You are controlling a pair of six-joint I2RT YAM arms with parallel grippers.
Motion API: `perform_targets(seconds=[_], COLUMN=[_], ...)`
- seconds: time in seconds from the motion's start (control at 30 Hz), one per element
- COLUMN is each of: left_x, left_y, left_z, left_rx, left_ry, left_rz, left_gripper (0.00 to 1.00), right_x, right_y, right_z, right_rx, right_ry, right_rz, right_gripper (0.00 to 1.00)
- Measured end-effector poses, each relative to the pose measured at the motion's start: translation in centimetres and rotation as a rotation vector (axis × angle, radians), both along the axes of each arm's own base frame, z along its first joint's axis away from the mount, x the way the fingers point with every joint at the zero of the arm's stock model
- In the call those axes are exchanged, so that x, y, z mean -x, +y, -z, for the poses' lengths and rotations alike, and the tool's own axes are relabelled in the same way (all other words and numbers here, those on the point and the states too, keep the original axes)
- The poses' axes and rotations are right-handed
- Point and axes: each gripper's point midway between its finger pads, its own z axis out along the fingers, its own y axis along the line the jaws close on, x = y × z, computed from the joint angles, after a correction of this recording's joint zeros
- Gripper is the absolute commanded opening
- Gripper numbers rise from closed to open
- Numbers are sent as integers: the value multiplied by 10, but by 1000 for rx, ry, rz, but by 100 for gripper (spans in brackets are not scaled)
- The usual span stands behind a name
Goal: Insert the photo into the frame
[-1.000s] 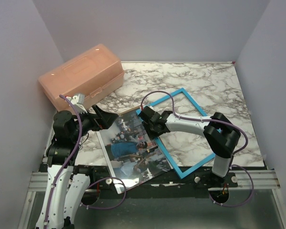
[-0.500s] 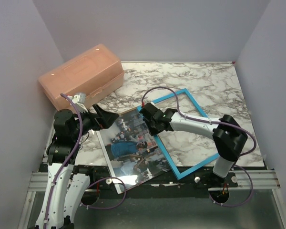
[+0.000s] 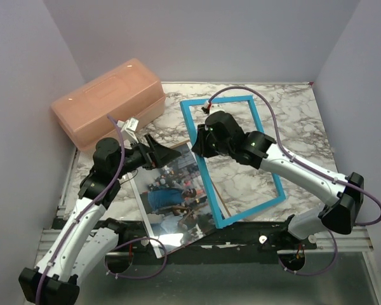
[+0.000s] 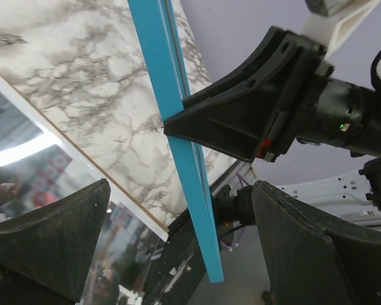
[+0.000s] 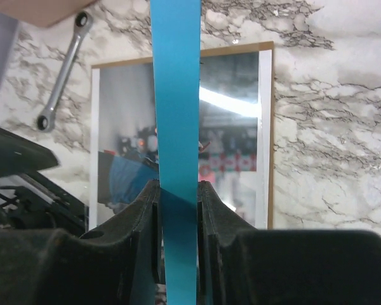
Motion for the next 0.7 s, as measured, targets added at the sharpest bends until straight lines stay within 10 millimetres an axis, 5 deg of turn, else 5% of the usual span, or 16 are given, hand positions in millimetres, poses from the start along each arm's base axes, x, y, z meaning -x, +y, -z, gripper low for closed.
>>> perform_targets(seconds=[0.17,0.5,0.7], left_x=[4,16,15], left_y=[-35,-101,-121], left_z=[1,10,9], left_rx=[39,56,57], left_ry=[30,98,106], left_rz=[114,299,338], left_gripper=[91,80,59], right_x=[-5,-16,-16], right_y=[-5,-14,-10], right_z=[-26,-47,-61], right_rx=[-91,-205,-257], right_ry=[3,36,42], right_rz=[32,92,94], right_gripper=[1,1,1])
